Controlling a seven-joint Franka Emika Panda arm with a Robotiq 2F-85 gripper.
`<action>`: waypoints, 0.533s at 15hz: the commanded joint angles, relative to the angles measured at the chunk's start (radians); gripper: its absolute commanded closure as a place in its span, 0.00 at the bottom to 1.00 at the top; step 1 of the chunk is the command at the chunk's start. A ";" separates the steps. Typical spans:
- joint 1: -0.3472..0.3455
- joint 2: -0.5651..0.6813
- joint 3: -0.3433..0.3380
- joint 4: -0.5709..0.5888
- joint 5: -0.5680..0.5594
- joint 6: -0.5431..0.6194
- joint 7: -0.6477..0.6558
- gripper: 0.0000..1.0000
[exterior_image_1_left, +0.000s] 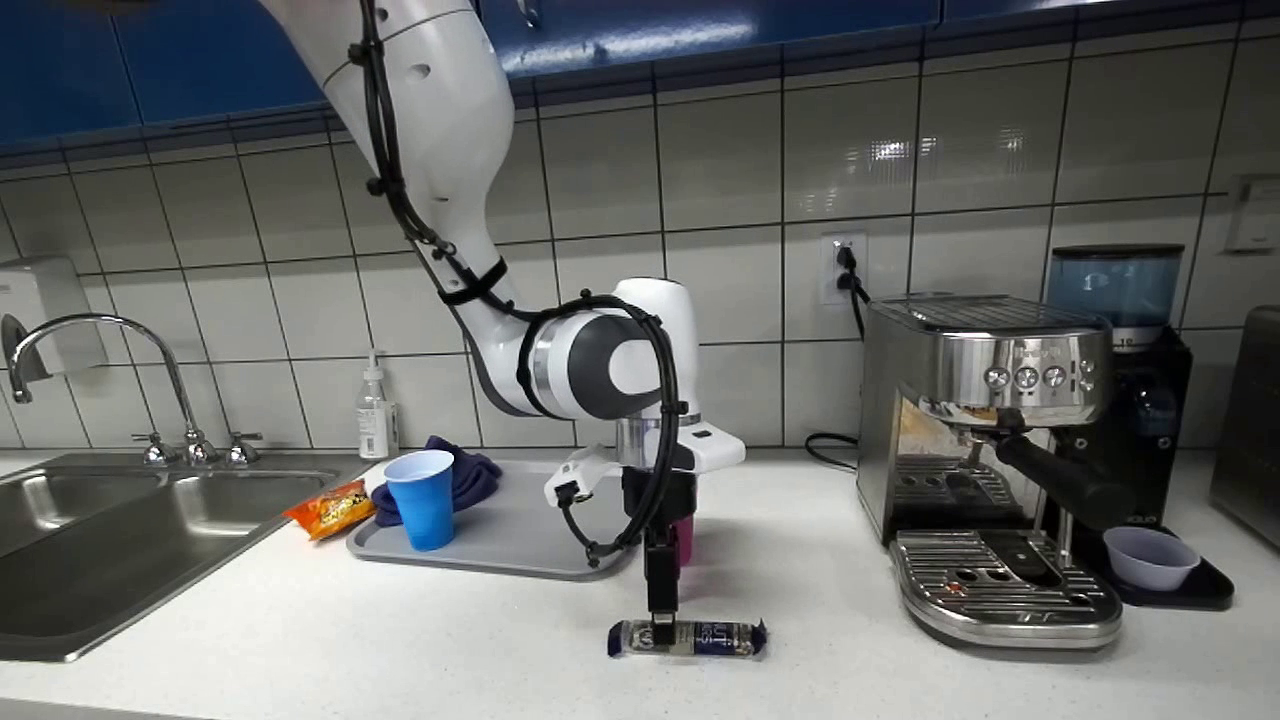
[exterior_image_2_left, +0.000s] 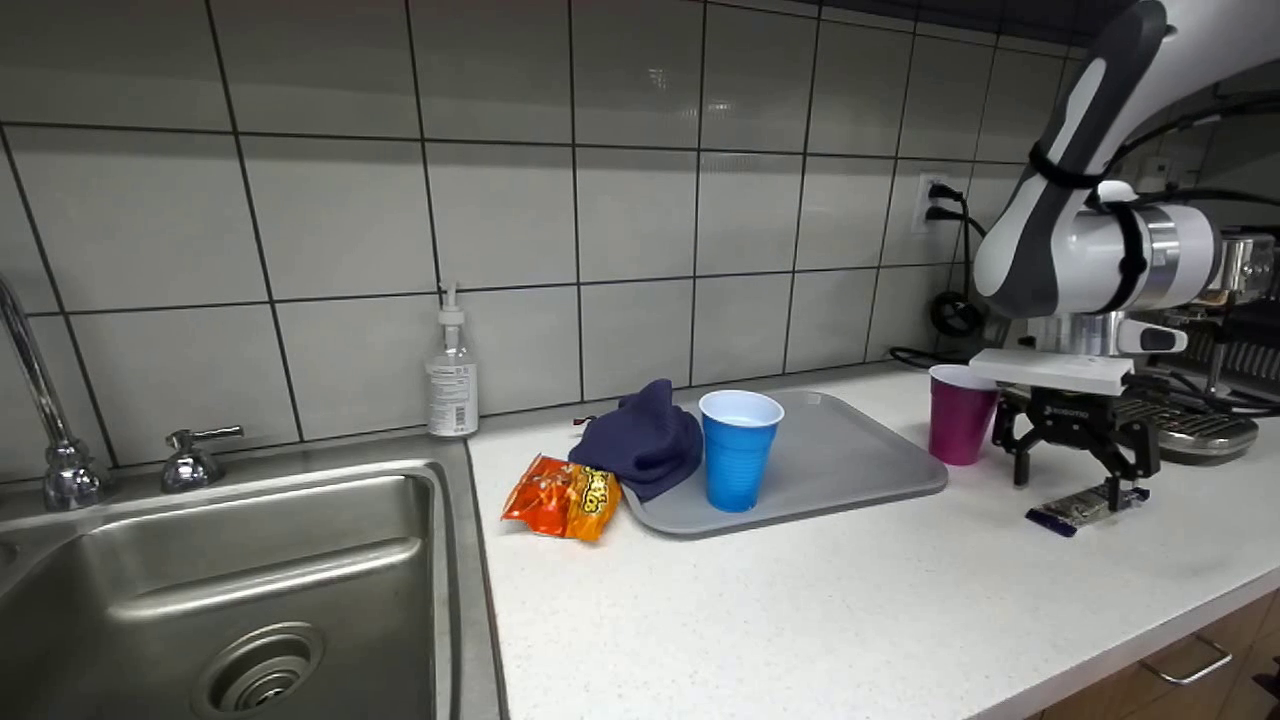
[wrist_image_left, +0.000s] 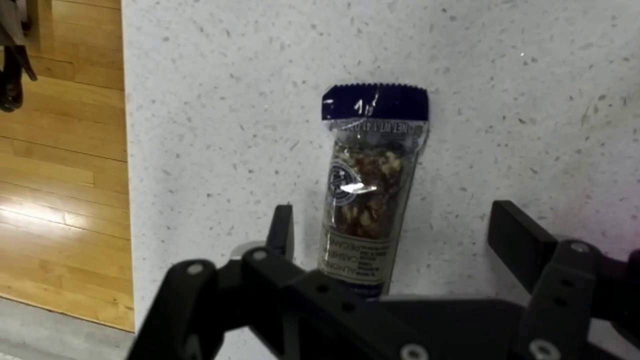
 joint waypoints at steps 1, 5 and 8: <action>-0.015 0.008 -0.002 0.022 0.013 -0.028 0.015 0.00; -0.016 -0.005 -0.015 0.001 0.006 0.001 0.013 0.00; -0.018 -0.006 -0.023 -0.004 0.005 0.004 0.012 0.00</action>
